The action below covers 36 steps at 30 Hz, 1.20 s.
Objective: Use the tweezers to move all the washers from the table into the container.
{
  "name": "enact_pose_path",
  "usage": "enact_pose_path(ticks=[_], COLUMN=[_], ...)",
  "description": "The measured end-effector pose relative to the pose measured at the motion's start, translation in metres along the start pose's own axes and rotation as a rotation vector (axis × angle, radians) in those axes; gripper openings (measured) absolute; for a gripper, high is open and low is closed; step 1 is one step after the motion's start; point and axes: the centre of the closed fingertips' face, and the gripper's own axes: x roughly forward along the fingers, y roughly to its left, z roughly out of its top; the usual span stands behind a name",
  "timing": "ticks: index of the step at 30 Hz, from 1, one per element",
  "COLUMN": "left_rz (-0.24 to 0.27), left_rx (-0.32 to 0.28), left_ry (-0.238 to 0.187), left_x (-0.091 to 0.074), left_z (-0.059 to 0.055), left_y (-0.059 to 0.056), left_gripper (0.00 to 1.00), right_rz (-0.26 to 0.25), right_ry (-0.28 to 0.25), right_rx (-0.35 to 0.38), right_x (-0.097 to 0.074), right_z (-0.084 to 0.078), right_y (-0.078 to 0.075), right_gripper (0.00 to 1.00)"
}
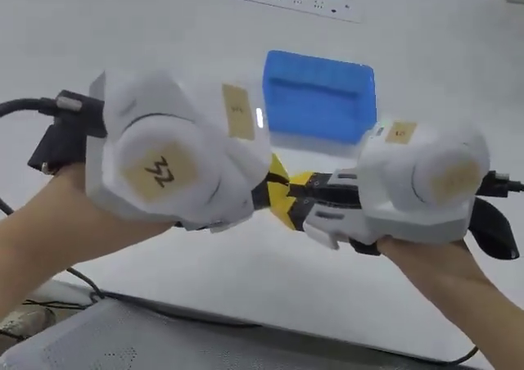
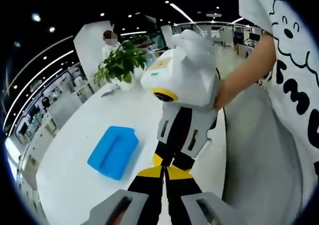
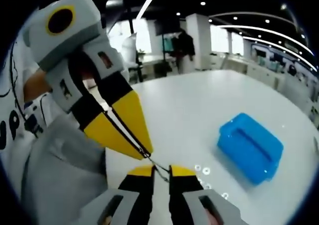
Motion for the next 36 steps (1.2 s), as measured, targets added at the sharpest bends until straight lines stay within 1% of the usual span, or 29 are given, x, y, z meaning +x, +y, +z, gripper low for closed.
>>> enact_pose_path(ticks=[3, 6, 8, 10, 11, 13, 15, 19, 28, 31, 36], left_rz=[0.001, 0.007, 0.007, 0.006, 0.010, 0.012, 0.012, 0.006, 0.009, 0.009, -0.003], left_rx=[-0.016, -0.024, -0.036, -0.053, -0.062, -0.071, -0.073, -0.064, -0.060, -0.079, -0.094], left_ry=[0.010, 0.010, 0.007, 0.006, 0.003, 0.003, 0.004, 0.012, 0.019, 0.018, 0.018], left_x=[0.006, 0.008, 0.008, 0.010, 0.011, 0.014, 0.017, 0.022, 0.023, 0.023, 0.023], left_z=[-0.006, -0.008, -0.010, -0.013, -0.016, -0.017, -0.017, -0.019, -0.021, -0.021, -0.020], left_y=[0.010, 0.021, 0.028, 0.033, 0.038, 0.042, 0.044, 0.048, 0.050, 0.051, 0.051], left_gripper=[0.00, 0.00, 0.00, 0.00, 0.00, 0.00, 0.00, 0.00, 0.00, 0.00, 0.00], right_rz=[-0.003, -0.006, -0.007, -0.012, -0.021, -0.020, -0.015, -0.011, -0.009, -0.002, 0.006], right_ry=[0.015, -0.005, -0.013, -0.008, -0.005, -0.003, -0.001, 0.005, 0.010, 0.006, 0.009], right_rx=[0.005, 0.041, 0.051, 0.044, 0.038, 0.051, 0.072, 0.077, 0.079, 0.092, 0.097], right_x=[0.006, 0.011, 0.015, 0.018, 0.020, 0.023, 0.025, 0.027, 0.031, 0.031, 0.032], right_z=[-0.002, 0.003, 0.006, 0.007, 0.007, 0.008, 0.007, 0.005, 0.004, 0.004, 0.003], right_y=[-0.010, -0.018, -0.022, -0.025, -0.029, -0.033, -0.037, -0.040, -0.044, -0.045, -0.045], right_gripper=[0.08, 0.08, 0.08, 0.08, 0.08, 0.08, 0.08, 0.09, 0.09, 0.09, 0.08])
